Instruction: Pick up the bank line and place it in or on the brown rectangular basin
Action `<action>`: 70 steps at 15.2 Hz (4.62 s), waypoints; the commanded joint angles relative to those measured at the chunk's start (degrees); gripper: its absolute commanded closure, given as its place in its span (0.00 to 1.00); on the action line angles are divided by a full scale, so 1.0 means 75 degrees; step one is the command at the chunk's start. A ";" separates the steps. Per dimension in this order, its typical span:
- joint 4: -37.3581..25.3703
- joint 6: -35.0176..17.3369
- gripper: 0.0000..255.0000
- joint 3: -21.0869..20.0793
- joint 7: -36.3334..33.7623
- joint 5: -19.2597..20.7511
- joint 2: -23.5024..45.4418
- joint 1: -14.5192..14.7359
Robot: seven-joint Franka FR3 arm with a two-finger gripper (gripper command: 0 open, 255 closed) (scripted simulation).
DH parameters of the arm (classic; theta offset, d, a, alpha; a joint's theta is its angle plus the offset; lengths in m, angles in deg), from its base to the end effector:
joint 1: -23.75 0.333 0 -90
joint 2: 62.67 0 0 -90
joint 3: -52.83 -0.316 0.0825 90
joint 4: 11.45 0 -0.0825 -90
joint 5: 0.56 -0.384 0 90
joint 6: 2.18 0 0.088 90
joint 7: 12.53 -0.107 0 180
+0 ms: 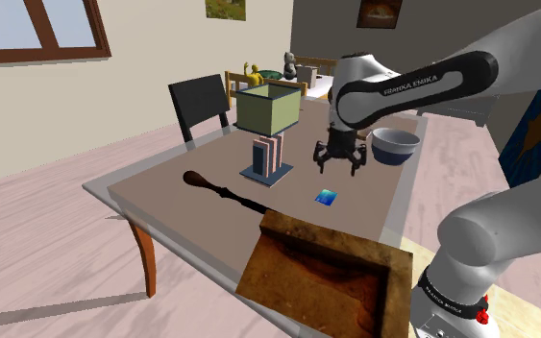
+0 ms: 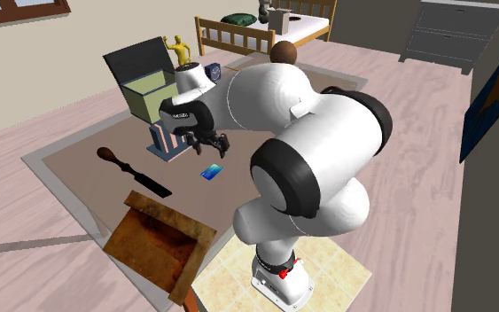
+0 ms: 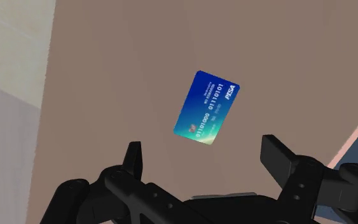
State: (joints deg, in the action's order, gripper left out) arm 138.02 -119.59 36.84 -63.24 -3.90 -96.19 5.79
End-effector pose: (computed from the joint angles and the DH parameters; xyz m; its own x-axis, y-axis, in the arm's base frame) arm 0.3687 -0.0102 0.4352 0.5486 -0.8318 0.0846 -0.8361 -0.5459 0.0553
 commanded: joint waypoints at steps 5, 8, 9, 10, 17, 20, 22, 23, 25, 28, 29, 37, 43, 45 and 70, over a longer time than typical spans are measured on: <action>0.0162 -0.1637 0.00 -0.0763 -0.2845 0.0432 0.1332 -0.1191; 0.0317 -0.2009 0.00 -0.0804 -0.2911 0.0518 0.1557 -0.1250; 0.0364 -0.2134 0.00 -0.0820 -0.2935 0.0551 0.1637 -0.1274; 0.0410 -0.2260 0.00 -0.0836 -0.2962 0.0586 0.1720 -0.1299; 0.0520 -0.2586 0.00 -0.0879 -0.3039 0.0691 0.1946 -0.1371; 0.0520 -0.2584 0.00 -0.0879 -0.3038 0.0691 0.1944 -0.1371; 0.0520 -0.2584 1.00 -0.0879 -0.3038 0.0691 0.1944 -0.1371; 0.0516 -0.2583 1.00 -0.0880 -0.3040 0.0692 0.1948 -0.1371; 0.0527 -0.2583 1.00 -0.0881 -0.3041 0.0685 0.1936 -0.1365; 0.0547 -0.2599 1.00 -0.0891 -0.3055 0.0681 0.1933 -0.1358; 0.0548 -0.2596 1.00 -0.0892 -0.3056 0.0679 0.1929 -0.1355; 0.0182 -0.1719 1.00 -0.0712 -0.2780 0.0481 0.1390 -0.1248; -0.0177 -0.1002 1.00 -0.0587 -0.2617 0.0385 0.1016 -0.1188; -0.0310 -0.0768 1.00 -0.0549 -0.2571 0.0365 0.0911 -0.1175; -0.1000 0.1854 1.00 -0.0853 -0.3068 -0.0386 -0.1022 -0.0406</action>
State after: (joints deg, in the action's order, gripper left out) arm 129.85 -106.81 31.06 -85.30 -5.91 -102.15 1.81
